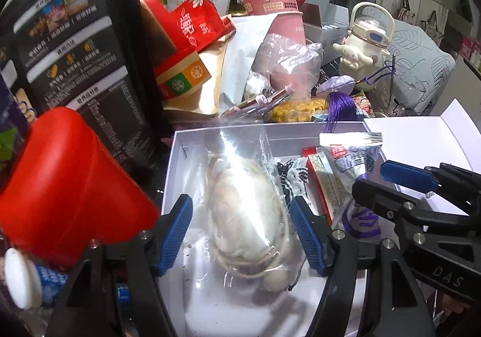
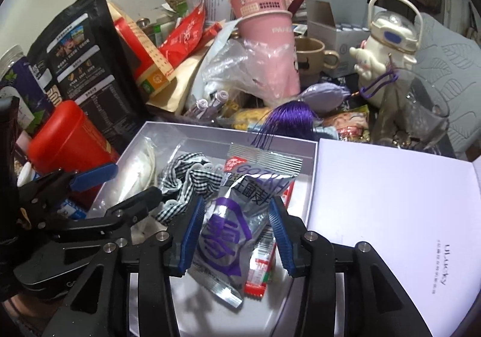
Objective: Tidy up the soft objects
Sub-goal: 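Open both grippers to drop the cable bag and silver-purple packet into the box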
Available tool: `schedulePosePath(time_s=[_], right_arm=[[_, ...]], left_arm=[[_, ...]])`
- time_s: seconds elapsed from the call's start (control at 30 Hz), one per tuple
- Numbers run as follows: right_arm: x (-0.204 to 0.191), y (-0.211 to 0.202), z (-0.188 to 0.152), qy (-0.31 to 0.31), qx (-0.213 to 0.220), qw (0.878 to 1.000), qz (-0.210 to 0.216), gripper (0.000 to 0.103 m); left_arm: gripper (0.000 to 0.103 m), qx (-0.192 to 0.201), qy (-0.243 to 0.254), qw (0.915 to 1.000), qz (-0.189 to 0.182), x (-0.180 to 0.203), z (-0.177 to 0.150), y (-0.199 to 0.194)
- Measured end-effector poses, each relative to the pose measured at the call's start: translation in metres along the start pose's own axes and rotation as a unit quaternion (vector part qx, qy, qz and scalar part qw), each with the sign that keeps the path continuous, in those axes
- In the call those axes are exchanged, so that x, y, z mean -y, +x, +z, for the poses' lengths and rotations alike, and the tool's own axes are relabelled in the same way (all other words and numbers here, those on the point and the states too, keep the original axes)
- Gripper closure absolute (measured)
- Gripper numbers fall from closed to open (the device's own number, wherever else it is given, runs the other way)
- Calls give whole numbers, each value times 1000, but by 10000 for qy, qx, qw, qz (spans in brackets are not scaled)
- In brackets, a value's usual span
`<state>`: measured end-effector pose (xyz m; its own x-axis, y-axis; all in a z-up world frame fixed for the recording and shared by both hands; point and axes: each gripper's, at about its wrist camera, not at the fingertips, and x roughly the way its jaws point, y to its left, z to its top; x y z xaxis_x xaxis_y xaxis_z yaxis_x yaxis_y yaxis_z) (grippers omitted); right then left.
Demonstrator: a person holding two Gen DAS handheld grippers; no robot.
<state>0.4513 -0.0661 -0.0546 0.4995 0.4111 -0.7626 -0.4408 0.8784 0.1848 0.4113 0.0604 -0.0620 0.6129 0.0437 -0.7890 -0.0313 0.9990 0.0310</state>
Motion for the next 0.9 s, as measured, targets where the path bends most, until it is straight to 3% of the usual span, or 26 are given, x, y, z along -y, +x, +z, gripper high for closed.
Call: schedulePosePath(time_s=[0.27,0.9], right_arm=[[0,-31,1,-43,219,9997,-111,58],[-18,-133,4,-274,1096,9927,-414,55]], left_arm=[[36,116,33,9999,17,7,6,-21],[36,1084,18,9940,-142,12,26,-119]])
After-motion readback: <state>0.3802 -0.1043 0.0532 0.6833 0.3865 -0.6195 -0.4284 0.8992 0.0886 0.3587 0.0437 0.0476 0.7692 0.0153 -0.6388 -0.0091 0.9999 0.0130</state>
